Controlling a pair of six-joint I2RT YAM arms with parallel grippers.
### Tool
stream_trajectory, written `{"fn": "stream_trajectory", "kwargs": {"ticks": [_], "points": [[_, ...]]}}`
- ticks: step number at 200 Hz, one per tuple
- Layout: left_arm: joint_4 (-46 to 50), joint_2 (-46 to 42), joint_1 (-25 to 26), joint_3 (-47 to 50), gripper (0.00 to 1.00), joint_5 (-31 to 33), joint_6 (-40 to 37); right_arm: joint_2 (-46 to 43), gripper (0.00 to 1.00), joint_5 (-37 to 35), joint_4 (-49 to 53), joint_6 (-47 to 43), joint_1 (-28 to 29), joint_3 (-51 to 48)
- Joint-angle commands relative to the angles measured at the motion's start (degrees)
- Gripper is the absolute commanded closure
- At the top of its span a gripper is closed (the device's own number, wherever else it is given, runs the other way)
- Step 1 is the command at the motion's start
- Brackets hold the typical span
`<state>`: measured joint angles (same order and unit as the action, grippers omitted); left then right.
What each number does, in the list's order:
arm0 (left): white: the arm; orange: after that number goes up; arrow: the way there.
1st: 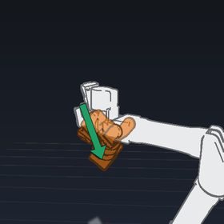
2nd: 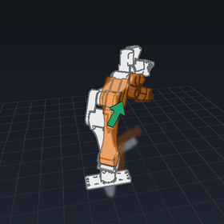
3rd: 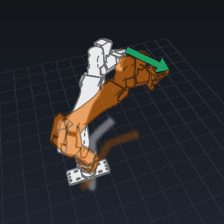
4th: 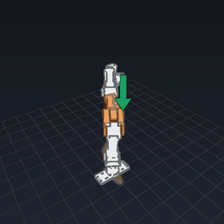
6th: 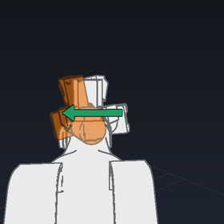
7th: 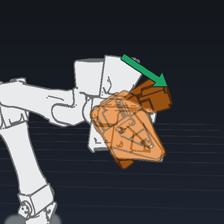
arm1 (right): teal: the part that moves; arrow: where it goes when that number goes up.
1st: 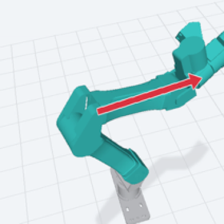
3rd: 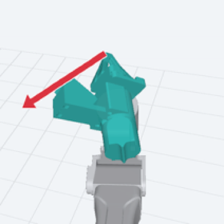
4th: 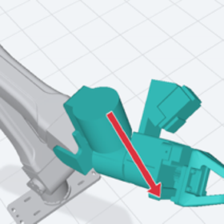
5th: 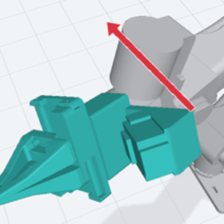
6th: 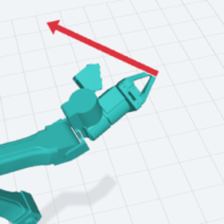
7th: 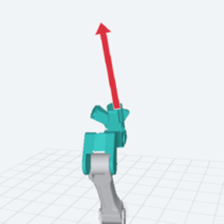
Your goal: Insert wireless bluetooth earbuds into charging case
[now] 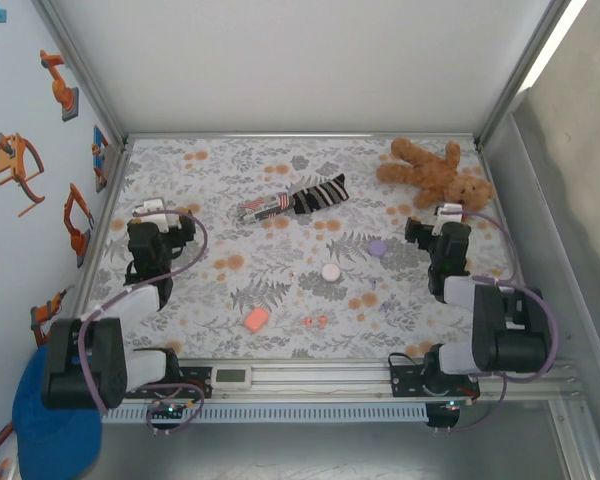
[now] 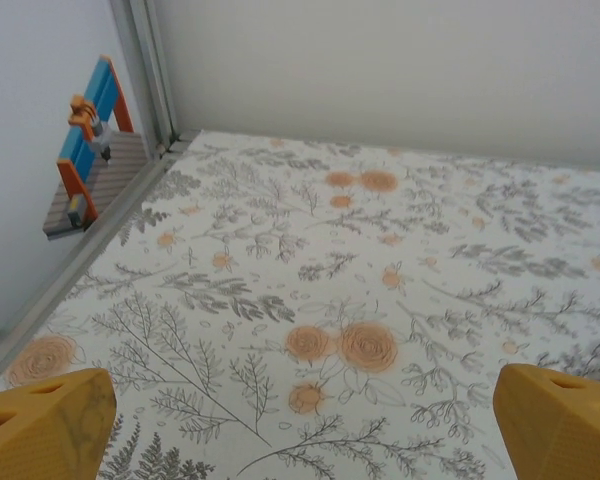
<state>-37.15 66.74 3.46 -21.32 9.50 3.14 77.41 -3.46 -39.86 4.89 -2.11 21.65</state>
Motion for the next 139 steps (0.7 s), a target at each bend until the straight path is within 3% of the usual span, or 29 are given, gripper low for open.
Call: {"fn": "stream_trajectory", "kwargs": {"ticks": [1, 36, 61, 98, 139], "points": [[12.19, -6.59, 0.45, -2.11, 0.04, 0.25, 4.23, -6.44, 0.01, 1.18, 12.36, 1.5, 0.24, 4.52], [28.49, -15.46, 0.82, -7.05, 0.04, -2.47, 13.52, -13.78, 0.02, 8.78, 39.03, 5.85, 0.25, 15.81], [34.68, -20.07, 1.44, -8.54, 0.04, -6.25, 19.49, -17.09, 0.02, 12.71, 53.24, 10.38, 0.6, 21.8], [43.4, -25.07, 2.68, -10.11, 0.04, -11.19, 23.21, -21.65, 0.07, 17.09, 63.55, 17.51, 3.2, 24.38], [47.51, -28.28, 4.84, -8.36, 0.04, -17.38, 26.26, -24.6, 0.06, 10.41, 71.36, 21.87, 14.01, 25.69]]}}
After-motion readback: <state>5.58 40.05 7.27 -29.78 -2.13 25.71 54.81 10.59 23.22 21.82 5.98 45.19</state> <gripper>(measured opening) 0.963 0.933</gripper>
